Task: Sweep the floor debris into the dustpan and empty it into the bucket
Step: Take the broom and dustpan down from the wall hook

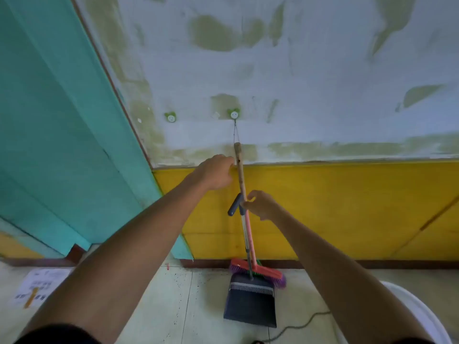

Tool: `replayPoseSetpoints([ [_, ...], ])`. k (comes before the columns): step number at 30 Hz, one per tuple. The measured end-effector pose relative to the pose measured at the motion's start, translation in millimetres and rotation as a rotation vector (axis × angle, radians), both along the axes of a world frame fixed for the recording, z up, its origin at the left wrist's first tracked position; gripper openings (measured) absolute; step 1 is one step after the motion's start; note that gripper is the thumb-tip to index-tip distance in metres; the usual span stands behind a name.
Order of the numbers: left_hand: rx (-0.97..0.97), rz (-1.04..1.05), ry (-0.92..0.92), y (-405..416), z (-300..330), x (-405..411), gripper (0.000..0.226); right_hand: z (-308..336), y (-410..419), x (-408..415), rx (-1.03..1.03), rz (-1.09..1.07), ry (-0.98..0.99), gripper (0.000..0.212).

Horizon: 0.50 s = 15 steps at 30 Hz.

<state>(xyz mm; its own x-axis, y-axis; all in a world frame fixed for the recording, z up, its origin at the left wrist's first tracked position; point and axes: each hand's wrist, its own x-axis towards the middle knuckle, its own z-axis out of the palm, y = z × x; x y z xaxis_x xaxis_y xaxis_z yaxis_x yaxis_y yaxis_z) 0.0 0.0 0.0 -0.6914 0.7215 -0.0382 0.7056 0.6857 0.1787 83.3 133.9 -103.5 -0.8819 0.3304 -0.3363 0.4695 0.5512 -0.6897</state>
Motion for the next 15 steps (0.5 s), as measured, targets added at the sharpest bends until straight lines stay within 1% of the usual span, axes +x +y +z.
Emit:
replayPoseSetpoints([
  [2,-0.016,0.003,0.022,16,-4,-14,0.035,-6,8,-17,-0.044,-0.036,-0.033,0.022],
  [6,-0.132,-0.146,0.132,44,-18,-28,0.035,-27,10,-40,-0.115,-0.057,-0.087,0.039],
  [9,-0.226,-0.254,0.233,67,-24,-43,0.032,-44,13,-60,-0.137,-0.076,-0.095,0.043],
  [13,-0.283,-0.328,0.282,98,-26,-64,0.027,-61,14,-85,-0.144,-0.116,-0.117,0.051],
  [15,-0.379,-0.384,0.319,111,-30,-73,0.025,-69,12,-95,-0.142,-0.157,-0.126,0.054],
])
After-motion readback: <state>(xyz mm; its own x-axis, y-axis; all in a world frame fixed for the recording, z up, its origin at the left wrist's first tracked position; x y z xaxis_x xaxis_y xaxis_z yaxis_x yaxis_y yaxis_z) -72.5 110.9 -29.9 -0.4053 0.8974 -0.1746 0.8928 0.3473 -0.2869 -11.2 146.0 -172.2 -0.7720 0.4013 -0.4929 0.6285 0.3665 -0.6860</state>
